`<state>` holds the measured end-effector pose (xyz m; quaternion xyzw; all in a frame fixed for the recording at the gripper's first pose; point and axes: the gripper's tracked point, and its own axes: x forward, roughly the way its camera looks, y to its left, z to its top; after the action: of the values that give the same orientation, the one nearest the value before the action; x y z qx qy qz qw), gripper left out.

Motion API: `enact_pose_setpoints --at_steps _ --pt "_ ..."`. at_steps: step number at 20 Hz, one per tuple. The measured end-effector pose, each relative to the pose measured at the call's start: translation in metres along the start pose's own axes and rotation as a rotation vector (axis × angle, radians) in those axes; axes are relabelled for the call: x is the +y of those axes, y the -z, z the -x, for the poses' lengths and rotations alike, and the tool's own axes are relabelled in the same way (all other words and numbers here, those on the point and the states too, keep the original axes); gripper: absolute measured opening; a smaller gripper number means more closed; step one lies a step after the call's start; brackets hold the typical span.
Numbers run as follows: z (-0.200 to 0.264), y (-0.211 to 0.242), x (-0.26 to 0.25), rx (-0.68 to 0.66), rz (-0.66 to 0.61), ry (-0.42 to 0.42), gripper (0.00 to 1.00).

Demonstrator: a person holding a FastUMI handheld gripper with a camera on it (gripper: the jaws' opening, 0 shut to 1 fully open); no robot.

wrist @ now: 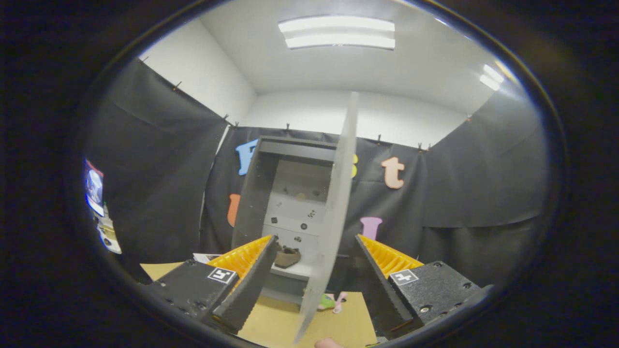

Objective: Open the shoe cabinet door, grab the shoes and put them into the shoe cabinet, then close the shoe cabinet door.

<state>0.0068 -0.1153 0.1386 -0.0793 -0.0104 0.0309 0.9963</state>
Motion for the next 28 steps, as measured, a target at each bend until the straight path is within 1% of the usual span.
enact_pose_setpoints --at_steps 3,6,9,11,15,17,20,24,25,26,28 --pt "0.009 0.014 -0.057 0.006 -0.044 0.077 1.00" --pt "0.014 0.031 -0.110 0.037 -0.035 0.151 1.00" --pt "-0.001 0.050 -0.150 0.047 -0.015 0.224 1.00" --pt "-0.019 0.080 -0.168 0.111 -0.047 0.266 1.00" --pt "-0.058 0.138 -0.162 0.234 -0.068 0.196 1.00" --pt "-0.069 0.150 -0.158 0.274 -0.095 0.187 1.00" --pt "-0.092 0.170 -0.117 0.306 -0.153 0.105 1.00" --pt "-0.098 0.177 -0.088 0.332 -0.182 0.050 1.00" --pt "-0.098 0.184 -0.086 0.348 -0.178 0.062 1.00" --pt "-0.094 0.183 -0.087 0.351 -0.175 0.070 0.97" --pt "-0.095 0.178 -0.086 0.339 -0.175 0.082 0.97"
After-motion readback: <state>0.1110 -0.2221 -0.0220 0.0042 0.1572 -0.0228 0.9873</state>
